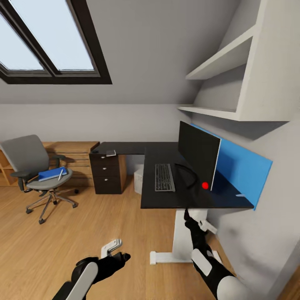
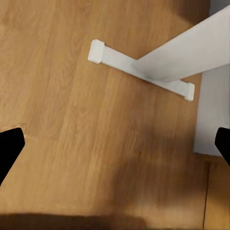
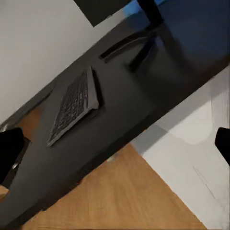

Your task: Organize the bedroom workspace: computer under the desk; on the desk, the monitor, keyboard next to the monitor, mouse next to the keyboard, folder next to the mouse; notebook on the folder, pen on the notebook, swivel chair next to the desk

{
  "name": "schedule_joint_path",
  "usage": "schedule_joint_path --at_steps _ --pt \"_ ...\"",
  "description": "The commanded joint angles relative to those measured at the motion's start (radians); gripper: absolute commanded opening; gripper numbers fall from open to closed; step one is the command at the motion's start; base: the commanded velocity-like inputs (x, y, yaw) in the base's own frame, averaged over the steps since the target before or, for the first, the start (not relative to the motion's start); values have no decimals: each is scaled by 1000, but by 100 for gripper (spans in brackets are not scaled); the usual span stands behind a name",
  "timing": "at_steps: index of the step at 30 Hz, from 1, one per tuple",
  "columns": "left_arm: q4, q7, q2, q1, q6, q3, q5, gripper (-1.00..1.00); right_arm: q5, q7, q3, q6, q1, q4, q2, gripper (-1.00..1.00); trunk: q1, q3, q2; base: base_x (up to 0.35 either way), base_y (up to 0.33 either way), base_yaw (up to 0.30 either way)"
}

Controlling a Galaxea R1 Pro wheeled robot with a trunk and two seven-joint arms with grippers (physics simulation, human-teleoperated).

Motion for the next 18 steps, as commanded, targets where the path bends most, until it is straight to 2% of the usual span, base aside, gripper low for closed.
schedule_joint_path --at_steps 1,2,3,4,5,6,8,10,12,13,15,18 --pt "36 9 1 -1 -23 -4 8 100 60 3 5 -45 20 9 9 100 0 -1 -1 -39 -59 0" --pt "54 8 1 -1 -35 -5 6 100 94 2 5 -63 30 17 14 100 0 -1 -1 -31 -47 0" --pt "89 8 1 -1 -57 -6 5 100 158 0 5 -93 48 43 25 100 0 -1 -1 -20 -30 0" --pt "106 7 1 -1 -66 -6 4 100 187 -1 5 -106 56 61 30 100 0 -1 -1 -16 -24 0" --pt "140 7 1 -1 -80 -7 2 100 237 -2 5 -129 70 104 39 100 0 -1 -1 -10 -16 0" --pt "158 7 1 -1 -85 -8 0 100 257 -3 4 -140 74 127 41 100 0 -1 -1 -8 -12 0" --pt "238 7 1 -1 -98 -10 -28 100 308 -3 3 -178 85 208 47 100 0 -1 -1 -4 -7 0" --pt "279 7 0 -1 -108 -10 -51 100 322 -3 3 -189 88 243 47 100 -4 2 6 -2 -4 0" --pt "338 7 -1 -1 -138 -12 -91 100 333 -4 2 -197 90 294 47 100 -12 8 20 -1 -2 0" --pt "382 7 -3 -1 -171 -14 -118 100 338 -5 3 -199 91 329 46 100 -16 12 27 -1 -1 0" --pt "435 6 -5 -1 -211 -20 -143 100 341 -5 3 -194 92 360 42 100 -23 18 41 0 0 0" --pt "594 2 -18 -1 -331 -54 -187 100 345 -5 4 -142 94 398 16 100 -35 27 62 0 0 0"
